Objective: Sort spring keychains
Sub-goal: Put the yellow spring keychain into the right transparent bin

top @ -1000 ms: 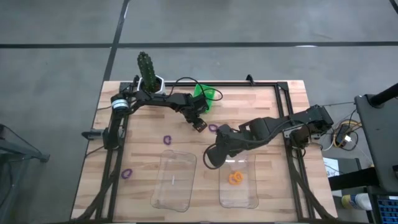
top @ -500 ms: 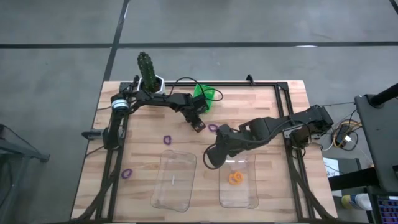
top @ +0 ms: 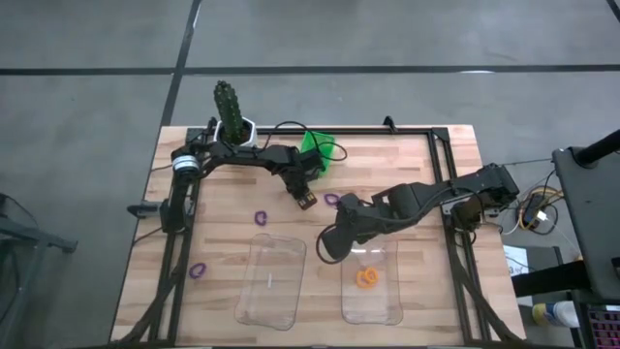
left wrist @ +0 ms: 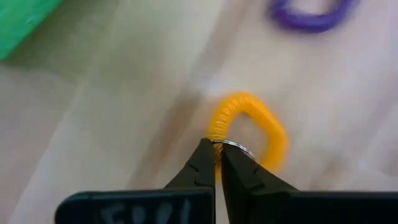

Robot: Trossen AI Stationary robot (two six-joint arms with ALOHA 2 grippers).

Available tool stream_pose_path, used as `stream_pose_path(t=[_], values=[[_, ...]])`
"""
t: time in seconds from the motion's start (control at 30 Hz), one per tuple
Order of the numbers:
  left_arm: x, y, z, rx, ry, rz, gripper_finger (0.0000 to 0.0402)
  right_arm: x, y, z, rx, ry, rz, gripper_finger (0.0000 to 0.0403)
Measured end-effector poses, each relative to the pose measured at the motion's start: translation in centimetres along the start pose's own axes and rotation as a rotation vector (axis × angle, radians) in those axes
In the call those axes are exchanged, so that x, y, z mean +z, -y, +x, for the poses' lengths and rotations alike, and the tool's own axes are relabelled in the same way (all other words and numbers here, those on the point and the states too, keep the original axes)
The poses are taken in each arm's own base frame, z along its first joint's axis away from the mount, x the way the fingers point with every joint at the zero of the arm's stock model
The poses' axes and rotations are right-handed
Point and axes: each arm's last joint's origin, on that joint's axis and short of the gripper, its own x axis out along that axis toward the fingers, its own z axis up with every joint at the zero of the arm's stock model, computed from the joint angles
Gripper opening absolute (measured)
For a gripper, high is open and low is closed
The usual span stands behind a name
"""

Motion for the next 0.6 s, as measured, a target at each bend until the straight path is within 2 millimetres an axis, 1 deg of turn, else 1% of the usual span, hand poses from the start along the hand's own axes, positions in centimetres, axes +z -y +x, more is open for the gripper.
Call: stream_pose_path(t=[0.1,0.3,0.47,0.6], values=[[0.3,0.4,-1.2,-0.052,0.013,0.01,0.0003,0.0,0.0,0.0,-0.002,0.001,-0.003,0.0219],[0.3,1.2,-2.9,-0.123,0.024,0.015,0.0001,0.1,0.1,0.0,-0.01,0.024,-0.008,0.0219],[0.2,1.9,-5.4,-0.196,0.074,0.023,0.0001,0.2,0.1,0.0,-0.029,0.08,-0.026,0.0219],[-0.1,2.4,-8.3,-0.233,0.144,0.029,0.0001,0.4,0.3,-0.5,-0.039,0.138,-0.032,0.0219]])
